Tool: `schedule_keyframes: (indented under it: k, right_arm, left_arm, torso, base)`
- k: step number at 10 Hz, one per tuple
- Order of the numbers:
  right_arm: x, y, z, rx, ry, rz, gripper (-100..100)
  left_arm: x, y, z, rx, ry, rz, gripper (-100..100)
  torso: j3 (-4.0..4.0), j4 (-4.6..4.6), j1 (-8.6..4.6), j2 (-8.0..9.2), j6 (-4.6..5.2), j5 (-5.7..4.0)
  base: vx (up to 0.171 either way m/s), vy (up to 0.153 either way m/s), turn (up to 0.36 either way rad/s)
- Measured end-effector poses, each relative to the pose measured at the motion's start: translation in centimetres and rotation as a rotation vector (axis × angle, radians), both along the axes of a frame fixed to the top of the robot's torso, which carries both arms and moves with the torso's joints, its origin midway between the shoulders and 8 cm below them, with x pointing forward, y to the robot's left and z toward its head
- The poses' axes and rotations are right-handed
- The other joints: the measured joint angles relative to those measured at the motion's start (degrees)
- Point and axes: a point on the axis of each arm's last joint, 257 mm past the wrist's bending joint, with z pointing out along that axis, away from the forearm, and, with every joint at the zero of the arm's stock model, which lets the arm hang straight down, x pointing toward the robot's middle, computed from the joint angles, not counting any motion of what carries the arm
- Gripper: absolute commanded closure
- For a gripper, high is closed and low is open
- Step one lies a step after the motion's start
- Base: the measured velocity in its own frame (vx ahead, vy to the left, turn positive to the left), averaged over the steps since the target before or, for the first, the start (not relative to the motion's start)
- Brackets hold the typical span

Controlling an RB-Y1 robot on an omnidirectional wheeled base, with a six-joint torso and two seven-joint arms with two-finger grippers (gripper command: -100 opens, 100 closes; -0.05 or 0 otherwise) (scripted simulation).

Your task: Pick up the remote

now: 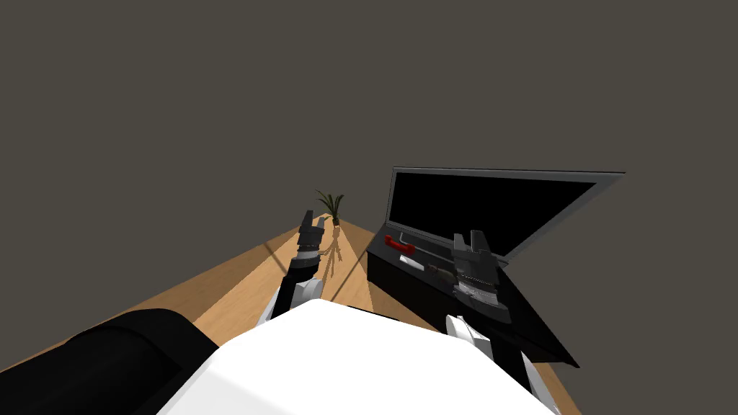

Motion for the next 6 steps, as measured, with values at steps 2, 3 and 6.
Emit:
schedule_keyframes:
  k: [2, 3, 6]
  right_arm:
    - [0.3, 0.7, -2.0, -0.035, 0.045, 0.015, -100]
    - [0.7, 1.0, -3.5, -0.053, 0.074, 0.022, -100]
    - [0.6, 1.7, -8.3, -0.114, 0.185, 0.042, -100]
  left_arm:
    - [0.0, 0.0, 0.0, 0.000, 0.000, 0.000, 0]
    - [0.0, 0.0, 0.0, 0.000, 0.000, 0.000, 0]
    - [0.0, 0.0, 0.0, 0.000, 0.000, 0.000, 0]
  torso:
    - [-0.01, -0.01, 0.13, -0.02, -0.02, 0.03]
    - [-0.02, -0.01, 0.16, -0.04, -0.01, 0.03]
    - [-0.06, -0.03, 0.19, -0.11, -0.03, 0.04]
  base:
    - [0.009, 0.045, 0.159]
    - [0.018, 0.052, 0.155]
    - [0.030, 0.044, 0.176]
